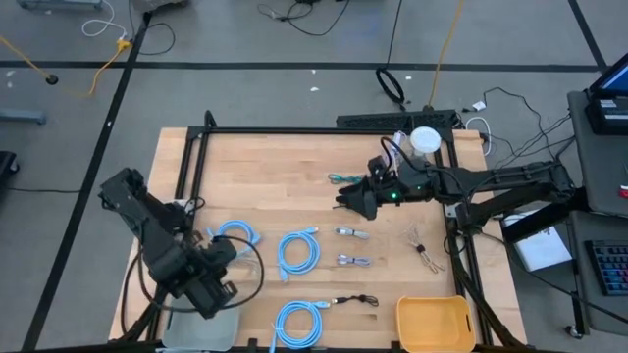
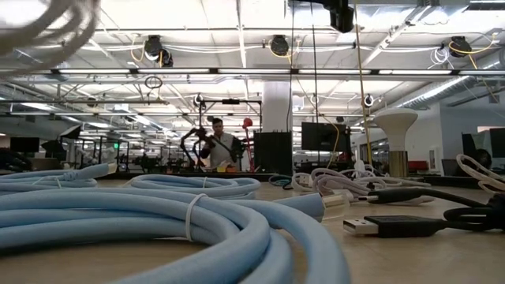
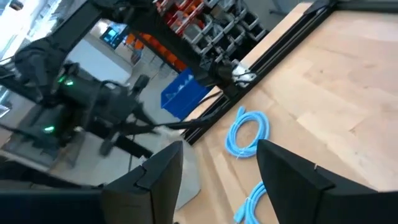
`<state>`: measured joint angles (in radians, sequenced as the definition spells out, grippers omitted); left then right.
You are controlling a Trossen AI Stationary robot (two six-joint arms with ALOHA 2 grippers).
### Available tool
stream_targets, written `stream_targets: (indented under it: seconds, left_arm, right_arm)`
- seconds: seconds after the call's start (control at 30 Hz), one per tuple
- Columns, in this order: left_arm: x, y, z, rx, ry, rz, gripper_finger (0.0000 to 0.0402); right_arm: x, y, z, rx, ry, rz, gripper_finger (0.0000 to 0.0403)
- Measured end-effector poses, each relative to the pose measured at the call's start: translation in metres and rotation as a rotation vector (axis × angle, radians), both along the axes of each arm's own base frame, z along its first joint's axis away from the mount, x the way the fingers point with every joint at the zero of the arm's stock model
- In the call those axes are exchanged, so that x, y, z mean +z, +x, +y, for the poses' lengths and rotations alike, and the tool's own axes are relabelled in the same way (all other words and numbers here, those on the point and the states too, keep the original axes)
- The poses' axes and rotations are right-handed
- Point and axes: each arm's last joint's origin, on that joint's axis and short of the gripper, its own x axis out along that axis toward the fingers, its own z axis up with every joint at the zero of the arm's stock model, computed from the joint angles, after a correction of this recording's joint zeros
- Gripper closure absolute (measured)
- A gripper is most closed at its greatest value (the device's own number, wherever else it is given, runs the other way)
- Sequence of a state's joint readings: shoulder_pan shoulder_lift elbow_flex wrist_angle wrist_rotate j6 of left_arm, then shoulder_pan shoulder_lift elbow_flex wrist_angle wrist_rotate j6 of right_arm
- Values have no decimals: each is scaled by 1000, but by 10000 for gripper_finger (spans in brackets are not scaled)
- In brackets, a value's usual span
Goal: Pick & Place USB Port
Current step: Put the brown HDMI cable into the gray bin
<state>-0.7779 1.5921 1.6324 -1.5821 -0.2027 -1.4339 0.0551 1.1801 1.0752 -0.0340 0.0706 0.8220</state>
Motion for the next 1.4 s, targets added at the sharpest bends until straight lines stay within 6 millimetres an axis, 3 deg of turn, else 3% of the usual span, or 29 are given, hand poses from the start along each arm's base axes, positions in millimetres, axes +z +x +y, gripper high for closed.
stream_targets:
  seconds: [0.1, 0.3, 0.47, 0.77, 0.93, 1.03, 1.1, 1.27, 1.4]
  left_arm:
    - [7, 4, 1, -74, 7, -55, 390]
    - [-9, 9, 0, -306, 101, 35, 390]
    - [-22, 6, 1, -396, 119, 122, 390]
    - [-26, 0, 2, -486, 233, 92, 390]
    - [-21, 3, 12, -396, 99, 124, 390]
    - [-2, -13, 14, -358, -6, 86, 390]
    - [23, -32, 16, -334, -71, -13, 390]
    - [95, -77, 39, -152, -123, -478, 390]
    - [131, -100, 68, -100, 4, -837, 390]
  right_arm:
    - [0, 0, -1, -26, -5, 0, 209]
    - [1, 0, -3, -102, -12, -9, 217]
    - [1, 0, -4, -166, 15, -20, 225]
    - [-13, 13, 3, -225, 31, -15, 236]
    - [-35, 28, 10, -214, 115, -67, 237]
    - [-43, 34, 16, -200, 140, -94, 237]
    - [-49, 37, 19, -191, 144, -96, 237]
    - [-51, 39, 23, -175, 106, -88, 237]
    - [-52, 39, 20, -187, 77, -86, 237]
